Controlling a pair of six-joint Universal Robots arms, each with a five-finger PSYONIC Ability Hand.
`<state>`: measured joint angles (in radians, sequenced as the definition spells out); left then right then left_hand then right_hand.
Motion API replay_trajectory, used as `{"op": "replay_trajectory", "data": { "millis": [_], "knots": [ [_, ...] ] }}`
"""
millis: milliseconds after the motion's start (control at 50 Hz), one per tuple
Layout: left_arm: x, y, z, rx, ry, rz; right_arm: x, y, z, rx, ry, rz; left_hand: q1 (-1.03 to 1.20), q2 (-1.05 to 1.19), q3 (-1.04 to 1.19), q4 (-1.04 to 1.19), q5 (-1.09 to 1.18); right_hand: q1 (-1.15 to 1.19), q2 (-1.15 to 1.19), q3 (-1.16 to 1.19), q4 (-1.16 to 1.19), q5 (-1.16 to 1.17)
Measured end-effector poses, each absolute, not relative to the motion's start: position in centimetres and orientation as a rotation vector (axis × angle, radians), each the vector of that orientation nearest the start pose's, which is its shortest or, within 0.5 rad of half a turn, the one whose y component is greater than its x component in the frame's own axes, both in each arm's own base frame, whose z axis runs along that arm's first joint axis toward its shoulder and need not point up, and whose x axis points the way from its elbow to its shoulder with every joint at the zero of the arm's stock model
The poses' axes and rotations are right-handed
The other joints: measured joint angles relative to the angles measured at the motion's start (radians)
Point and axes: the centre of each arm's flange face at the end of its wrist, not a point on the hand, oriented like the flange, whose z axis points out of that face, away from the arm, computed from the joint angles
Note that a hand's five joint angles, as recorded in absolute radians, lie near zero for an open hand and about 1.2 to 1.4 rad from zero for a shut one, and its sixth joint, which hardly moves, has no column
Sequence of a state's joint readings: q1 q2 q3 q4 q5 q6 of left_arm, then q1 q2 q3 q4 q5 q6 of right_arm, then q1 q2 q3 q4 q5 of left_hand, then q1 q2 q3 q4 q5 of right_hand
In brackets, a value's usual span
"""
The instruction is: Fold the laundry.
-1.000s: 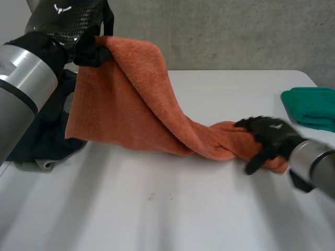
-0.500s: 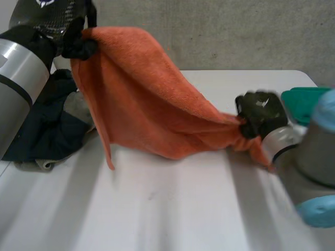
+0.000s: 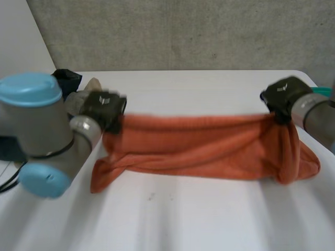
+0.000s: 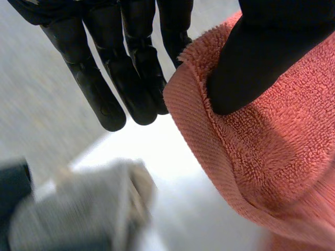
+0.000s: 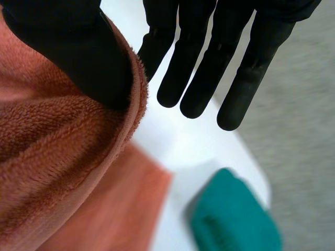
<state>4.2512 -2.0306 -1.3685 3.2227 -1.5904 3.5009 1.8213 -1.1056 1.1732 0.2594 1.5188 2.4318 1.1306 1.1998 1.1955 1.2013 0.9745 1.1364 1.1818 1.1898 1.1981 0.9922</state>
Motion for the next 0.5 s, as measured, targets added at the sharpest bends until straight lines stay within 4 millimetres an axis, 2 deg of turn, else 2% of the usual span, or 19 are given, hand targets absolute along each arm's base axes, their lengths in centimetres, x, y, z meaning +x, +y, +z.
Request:
{"op": "replay_trajectory", "data": {
  "millis": [20,80,100,120,140,160,200,220,300,360,420,460,500],
  "knots": [
    [-29.3,-29.8,22.1,0.94,2.216,-2.097,22.8,-34.4,24.5,-1.3,2.404,-1.99,0.0,0.0,0.0,0.0,0.0,0.0,0.0,0.0,0.0,0.0],
    [-30.9,-32.4,25.9,0.835,2.01,-2.341,23.4,-37.1,26.1,-1.204,2.304,-2.256,0.0,0.001,0.001,0.0,0.0,0.0,0.0,0.003,0.0,0.0],
    [-31.1,-33.0,27.0,0.803,1.95,-2.405,23.7,-38.0,27.1,-1.152,2.243,-2.375,0.0,0.001,0.001,0.0,0.0,0.0,0.0,0.003,0.0,0.0],
    [-31.5,-33.8,29.2,0.739,1.833,-2.518,24.0,-38.6,28.3,-1.099,2.17,-2.491,0.0,0.001,0.001,0.0,0.0,0.0,0.0,0.003,0.0,0.0],
    [-31.6,-34.0,29.9,0.721,1.799,-2.549,24.1,-38.9,29.2,-1.061,2.115,-2.568,0.0,0.001,0.001,0.0,0.0,0.0,0.0,0.003,0.0,0.0],
    [-31.8,-34.7,32.3,0.649,1.664,-2.661,24.5,-39.3,31.3,-0.979,1.984,-2.723,0.0,0.001,0.001,0.0,0.0,0.0,0.0,0.003,0.0,0.0],
    [-31.8,-35.0,34.9,0.569,1.51,-2.774,24.8,-39.4,33.4,-0.898,1.842,-2.859,0.0,0.001,0.001,0.0,0.0,0.0,0.0,0.003,0.0,0.0],
    [-31.8,-35.1,36.6,0.514,1.405,-2.842,25.0,-39.1,35.8,-0.817,1.679,-2.985,0.0,0.001,0.001,0.0,0.0,0.0,0.0,0.003,0.0,0.0],
    [-31.4,-34.7,39.6,0.41,1.203,-2.954,25.5,-37.3,39.6,-0.743,1.373,-3.133,0.0,0.001,0.001,0.0,0.0,0.0,0.0,0.003,0.001,0.0],
    [-31.0,-34.5,39.3,0.408,1.209,-2.947,25.8,-36.5,39.7,-0.791,1.336,-3.115,0.0,0.001,0.001,0.0,0.013,0.0,0.0,0.003,0.001,0.007],
    [-30.5,-34.4,37.3,0.443,1.302,-2.889,26.1,-36.0,38.2,-0.894,1.401,-3.026,0.0,0.001,0.001,0.0,0.013,0.0,0.0,0.003,0.001,0.008],
    [-30.2,-34.3,35.0,0.484,1.402,-2.825,26.2,-35.7,36.3,-0.977,1.497,-2.929,0.0,0.001,0.001,0.0,0.013,0.0,0.0,0.003,0.001,0.008],
    [-29.8,-33.9,31.8,0.544,1.535,-2.733,26.3,-35.4,33.5,-1.073,1.63,-2.79,0.0,0.001,0.001,0.0,0.013,0.0,0.0,0.004,0.002,0.008]
  ]
}}
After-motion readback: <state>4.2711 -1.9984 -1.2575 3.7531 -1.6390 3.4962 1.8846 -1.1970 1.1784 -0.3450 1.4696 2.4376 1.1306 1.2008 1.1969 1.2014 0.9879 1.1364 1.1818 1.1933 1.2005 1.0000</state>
